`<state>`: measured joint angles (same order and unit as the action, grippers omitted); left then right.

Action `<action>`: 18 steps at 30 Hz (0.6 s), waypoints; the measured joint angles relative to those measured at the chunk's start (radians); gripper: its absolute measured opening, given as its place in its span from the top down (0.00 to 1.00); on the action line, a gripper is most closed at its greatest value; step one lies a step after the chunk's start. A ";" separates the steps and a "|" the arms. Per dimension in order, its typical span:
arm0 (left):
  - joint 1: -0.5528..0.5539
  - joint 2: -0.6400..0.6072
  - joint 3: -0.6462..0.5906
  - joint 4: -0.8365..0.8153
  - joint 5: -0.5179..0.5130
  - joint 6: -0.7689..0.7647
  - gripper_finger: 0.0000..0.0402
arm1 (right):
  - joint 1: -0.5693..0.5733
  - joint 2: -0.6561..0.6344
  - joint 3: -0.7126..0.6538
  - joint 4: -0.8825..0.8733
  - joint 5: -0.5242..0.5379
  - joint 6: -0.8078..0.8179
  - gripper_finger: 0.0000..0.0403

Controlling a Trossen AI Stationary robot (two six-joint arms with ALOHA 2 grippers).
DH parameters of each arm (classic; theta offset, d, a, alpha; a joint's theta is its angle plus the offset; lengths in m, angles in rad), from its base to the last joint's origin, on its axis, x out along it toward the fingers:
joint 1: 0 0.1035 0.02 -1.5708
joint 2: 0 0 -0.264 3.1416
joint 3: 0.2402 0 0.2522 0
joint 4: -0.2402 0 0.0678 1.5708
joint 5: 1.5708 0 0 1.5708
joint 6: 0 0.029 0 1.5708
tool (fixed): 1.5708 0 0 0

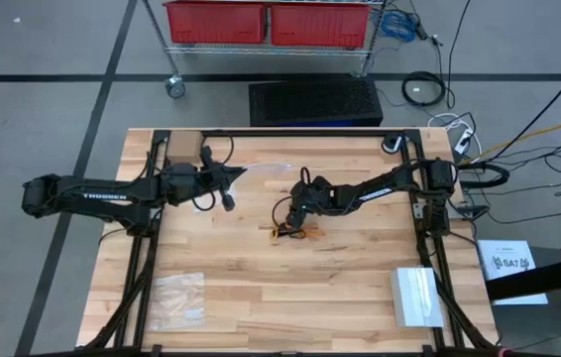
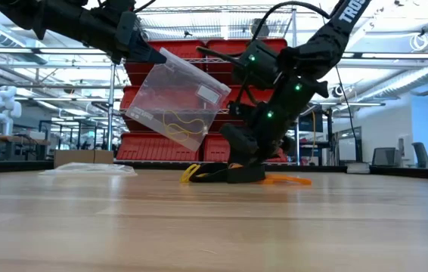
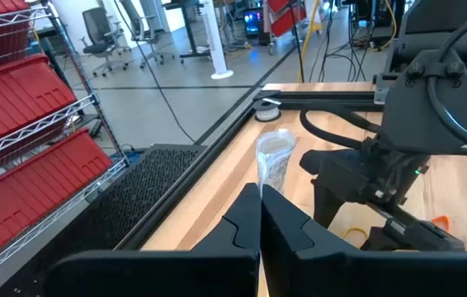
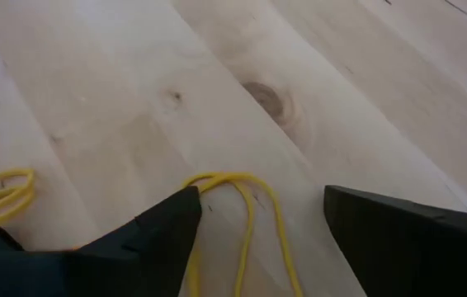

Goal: Sort rubber bands
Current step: Put the yellow rubber band into the transparent zip bag

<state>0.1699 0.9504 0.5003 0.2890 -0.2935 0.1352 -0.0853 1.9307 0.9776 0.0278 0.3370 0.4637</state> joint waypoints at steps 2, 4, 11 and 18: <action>0.000 0.000 0.000 0.000 0.000 0.000 1.00 | 0.004 0.001 0.001 0.012 -0.012 0.005 0.38; 0.000 0.000 0.000 0.000 0.000 0.000 1.00 | 0.008 0.003 0.013 0.006 -0.027 0.004 0.39; 0.000 0.000 0.000 0.000 0.000 0.000 1.00 | 0.012 0.003 0.016 0.004 -0.051 -0.023 0.51; 0.000 0.000 0.000 0.000 0.001 0.000 1.00 | 0.012 0.003 0.018 -0.008 -0.082 -0.093 0.83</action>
<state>0.1699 0.9501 0.5003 0.2890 -0.2924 0.1352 -0.0736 1.9335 0.9958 0.0196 0.2550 0.3703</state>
